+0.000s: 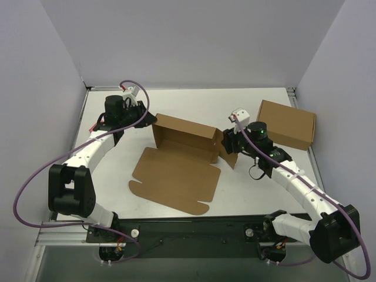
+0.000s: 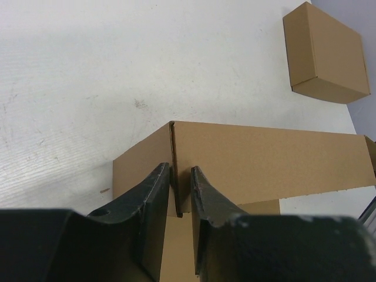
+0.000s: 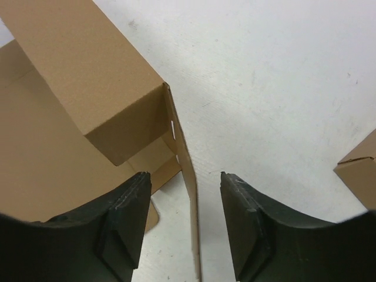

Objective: Fold the paper box

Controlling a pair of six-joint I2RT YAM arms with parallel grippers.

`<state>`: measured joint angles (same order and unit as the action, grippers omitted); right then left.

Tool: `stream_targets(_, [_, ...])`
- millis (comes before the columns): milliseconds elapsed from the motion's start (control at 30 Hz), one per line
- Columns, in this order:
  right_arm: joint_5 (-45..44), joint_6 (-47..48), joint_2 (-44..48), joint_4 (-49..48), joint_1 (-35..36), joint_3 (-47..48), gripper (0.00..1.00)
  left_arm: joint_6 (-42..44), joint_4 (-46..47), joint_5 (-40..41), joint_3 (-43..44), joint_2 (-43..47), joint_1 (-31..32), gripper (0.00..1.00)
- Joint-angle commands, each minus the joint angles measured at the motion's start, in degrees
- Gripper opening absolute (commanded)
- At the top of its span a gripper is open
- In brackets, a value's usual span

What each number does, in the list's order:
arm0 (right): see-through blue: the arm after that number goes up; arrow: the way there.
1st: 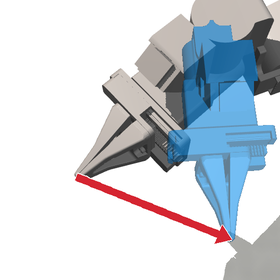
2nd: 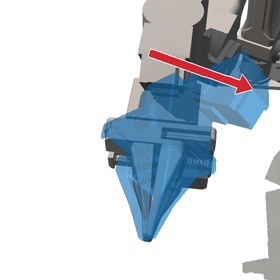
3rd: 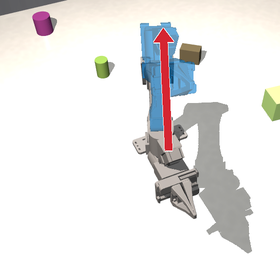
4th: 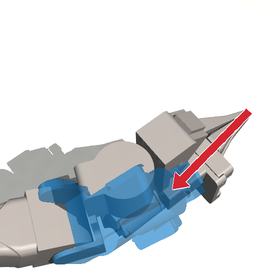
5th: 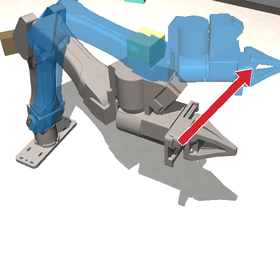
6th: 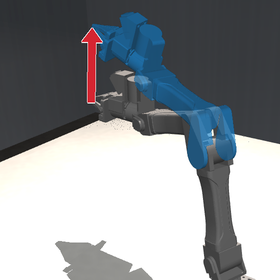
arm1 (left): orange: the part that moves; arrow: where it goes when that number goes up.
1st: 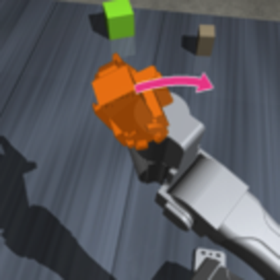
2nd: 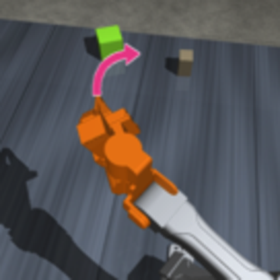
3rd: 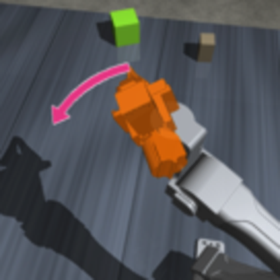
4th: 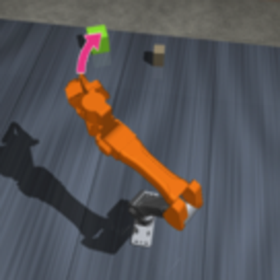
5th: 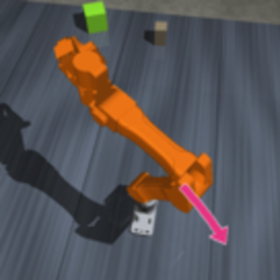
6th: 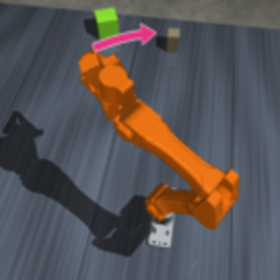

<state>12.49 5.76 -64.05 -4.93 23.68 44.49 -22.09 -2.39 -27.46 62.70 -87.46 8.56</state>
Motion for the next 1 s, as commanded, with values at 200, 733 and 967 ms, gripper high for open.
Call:
stream_targets(200, [4.3, -22.4, 6.8, 8.8, -7.7, 5.1, 0.62, 2.5, -5.1, 3.9, -1.5, -2.0, 0.8, 0.29])
stream_targets(733, [10.4, -33.3, 6.1, 8.4, -23.5, -1.9, 0.56, 2.9, -5.5, 4.3, -1.3, -1.7, 1.6, 0.28])
stream_targets(967, [15.1, -31.1, 4.3, 5.4, -19.1, -6.0, 0.55, 3.5, -6.0, 5.1, -1.3, -1.7, 2.3, 0.28])
